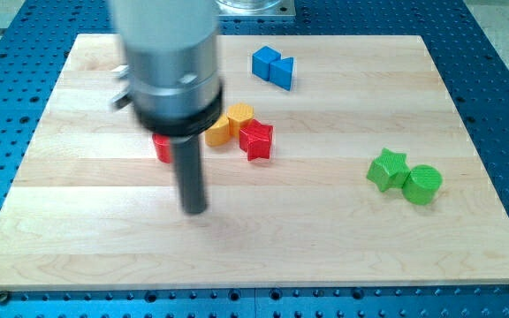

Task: Make a group of the yellow blocks and red blocks at the center of the board

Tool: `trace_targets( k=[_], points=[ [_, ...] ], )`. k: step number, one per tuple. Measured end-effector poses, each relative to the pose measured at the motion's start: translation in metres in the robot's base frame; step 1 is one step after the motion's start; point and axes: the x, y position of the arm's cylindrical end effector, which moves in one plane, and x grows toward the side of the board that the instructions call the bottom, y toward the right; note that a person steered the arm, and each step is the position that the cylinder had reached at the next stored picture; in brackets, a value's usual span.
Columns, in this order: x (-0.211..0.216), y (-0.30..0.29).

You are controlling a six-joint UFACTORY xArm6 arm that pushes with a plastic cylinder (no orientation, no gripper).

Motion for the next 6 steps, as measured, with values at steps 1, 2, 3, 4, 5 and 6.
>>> trace_targets(
  k=[1, 2, 3, 4, 5, 6],
  points=[
    [-0.049, -0.071],
    [-0.061, -0.069],
    [-0.097, -0.061],
    [-0.099, -0.004],
    [-0.099, 0.008],
    [-0.122, -0.036]
  ],
)
